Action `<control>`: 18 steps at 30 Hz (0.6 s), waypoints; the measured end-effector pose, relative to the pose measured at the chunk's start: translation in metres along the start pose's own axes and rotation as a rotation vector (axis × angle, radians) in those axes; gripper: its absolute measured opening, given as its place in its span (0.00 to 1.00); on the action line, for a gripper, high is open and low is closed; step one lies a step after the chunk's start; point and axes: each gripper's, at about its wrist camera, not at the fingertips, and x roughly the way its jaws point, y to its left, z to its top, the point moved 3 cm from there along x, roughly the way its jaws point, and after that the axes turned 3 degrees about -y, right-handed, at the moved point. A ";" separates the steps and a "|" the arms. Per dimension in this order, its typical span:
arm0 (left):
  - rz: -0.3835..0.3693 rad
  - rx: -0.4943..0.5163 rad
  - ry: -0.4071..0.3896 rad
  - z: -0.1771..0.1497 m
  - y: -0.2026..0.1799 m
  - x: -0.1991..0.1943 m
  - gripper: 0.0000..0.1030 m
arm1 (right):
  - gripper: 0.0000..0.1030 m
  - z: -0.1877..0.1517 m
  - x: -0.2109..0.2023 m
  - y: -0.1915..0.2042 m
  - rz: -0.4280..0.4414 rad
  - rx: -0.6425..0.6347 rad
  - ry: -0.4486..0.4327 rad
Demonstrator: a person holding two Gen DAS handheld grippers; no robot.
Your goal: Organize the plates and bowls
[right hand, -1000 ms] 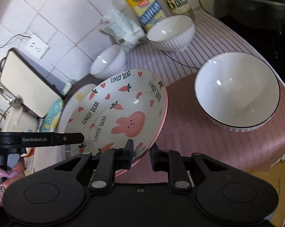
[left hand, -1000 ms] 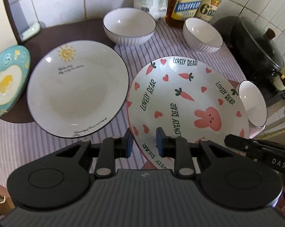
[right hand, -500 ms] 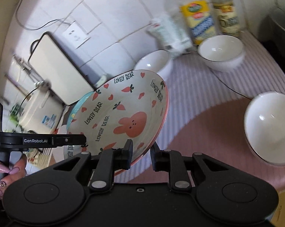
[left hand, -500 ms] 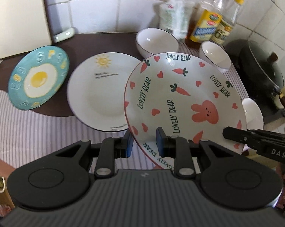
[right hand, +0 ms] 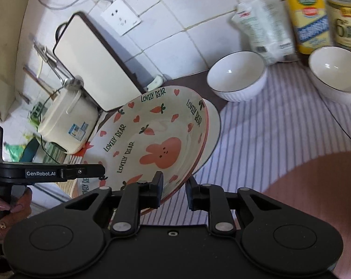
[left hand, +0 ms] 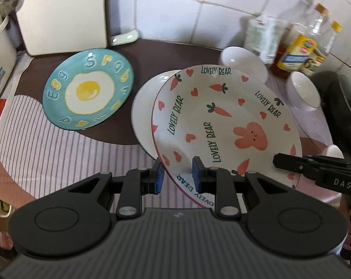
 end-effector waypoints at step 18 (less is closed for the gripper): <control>-0.018 -0.129 0.172 0.008 0.036 0.076 0.23 | 0.24 0.024 0.080 -0.022 -0.050 0.069 0.130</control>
